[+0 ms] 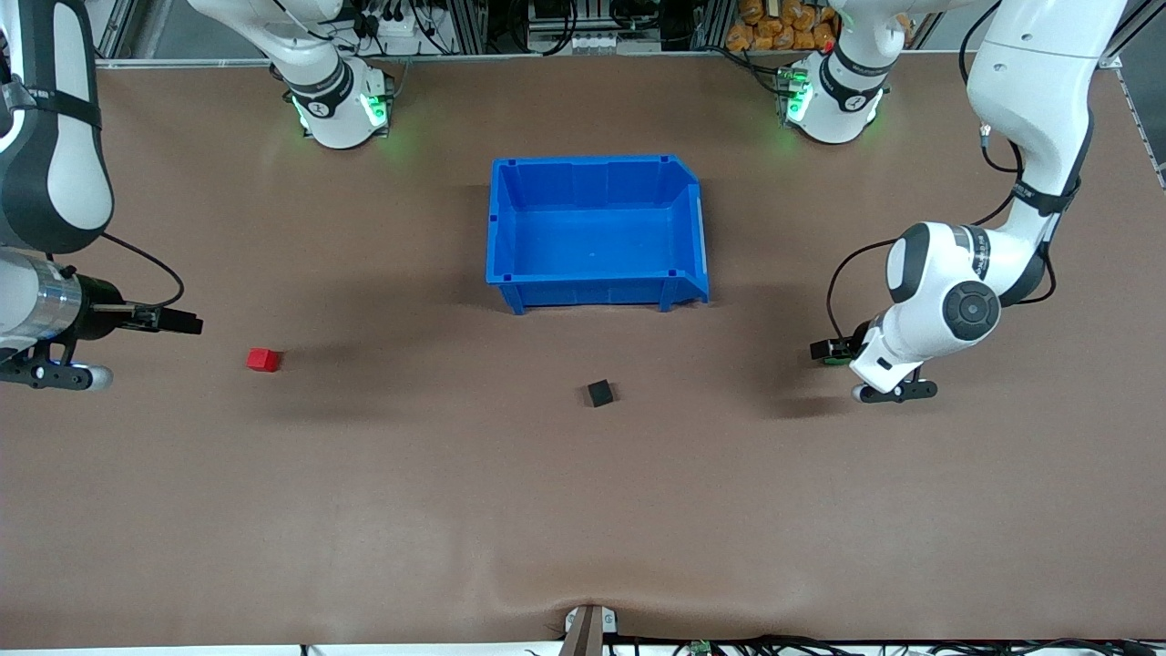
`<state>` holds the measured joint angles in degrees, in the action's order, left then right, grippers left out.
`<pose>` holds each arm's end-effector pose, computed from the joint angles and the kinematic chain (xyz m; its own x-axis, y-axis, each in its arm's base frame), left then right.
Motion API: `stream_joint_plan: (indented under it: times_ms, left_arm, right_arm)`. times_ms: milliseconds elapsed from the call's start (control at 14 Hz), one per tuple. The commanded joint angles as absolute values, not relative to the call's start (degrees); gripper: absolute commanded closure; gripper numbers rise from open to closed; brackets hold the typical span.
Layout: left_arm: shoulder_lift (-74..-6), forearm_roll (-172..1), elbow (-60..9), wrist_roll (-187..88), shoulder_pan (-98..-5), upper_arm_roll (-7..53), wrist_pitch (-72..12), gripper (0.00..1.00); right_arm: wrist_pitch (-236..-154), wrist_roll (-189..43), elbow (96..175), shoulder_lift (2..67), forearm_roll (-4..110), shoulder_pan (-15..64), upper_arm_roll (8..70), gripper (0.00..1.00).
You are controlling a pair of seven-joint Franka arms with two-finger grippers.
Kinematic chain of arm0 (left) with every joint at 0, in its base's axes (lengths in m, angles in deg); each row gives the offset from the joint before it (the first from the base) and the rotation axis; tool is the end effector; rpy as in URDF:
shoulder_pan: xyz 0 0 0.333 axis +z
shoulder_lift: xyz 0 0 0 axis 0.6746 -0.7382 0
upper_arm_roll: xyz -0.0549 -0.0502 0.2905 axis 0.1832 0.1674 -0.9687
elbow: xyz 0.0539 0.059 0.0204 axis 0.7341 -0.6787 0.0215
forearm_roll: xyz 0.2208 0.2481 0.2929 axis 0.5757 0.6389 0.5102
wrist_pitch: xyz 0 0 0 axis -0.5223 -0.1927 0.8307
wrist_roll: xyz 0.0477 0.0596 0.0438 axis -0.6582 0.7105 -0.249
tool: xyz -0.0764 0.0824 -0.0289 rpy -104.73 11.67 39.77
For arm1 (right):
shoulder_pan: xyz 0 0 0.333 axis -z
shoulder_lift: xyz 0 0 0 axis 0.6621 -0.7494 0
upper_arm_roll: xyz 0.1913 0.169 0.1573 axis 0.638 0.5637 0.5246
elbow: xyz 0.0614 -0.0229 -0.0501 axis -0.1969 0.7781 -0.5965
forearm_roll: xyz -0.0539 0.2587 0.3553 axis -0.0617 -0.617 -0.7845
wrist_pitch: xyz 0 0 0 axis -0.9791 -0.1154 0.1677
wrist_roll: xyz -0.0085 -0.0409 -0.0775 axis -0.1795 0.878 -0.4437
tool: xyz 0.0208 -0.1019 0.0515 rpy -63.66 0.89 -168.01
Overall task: Attach green and red cubes to black cube
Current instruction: 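Lower the left gripper over the green cube and close on it, then lift the green cube with the left gripper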
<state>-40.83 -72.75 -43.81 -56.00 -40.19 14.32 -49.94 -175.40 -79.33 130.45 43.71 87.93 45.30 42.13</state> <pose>0.5999 -0.0778 0.1396 0.9909 0.0652 -0.1177 0.0666 -0.9977 0.0080 0.6531 -0.0656 0.4135 0.9689 -0.1288 -0.2112 -0.1354 -0.9906 -0.0171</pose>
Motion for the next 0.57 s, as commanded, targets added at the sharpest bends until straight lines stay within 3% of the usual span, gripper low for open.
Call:
stream_joint_plan:
  times_ms: [0,502]
  left_arm:
    - [-42.23,-70.89,-43.09,-55.82,-40.31,14.56,-51.15,0.03]
    - [-43.28,-69.31,-42.65,-55.82,-40.31,14.56,-52.64,0.16]
  right_arm:
    - [-176.85,-79.45,131.82,44.12,87.63,46.11,42.54,0.00]
    - [-179.76,-79.45,133.05,42.63,87.54,46.55,42.54,0.00]
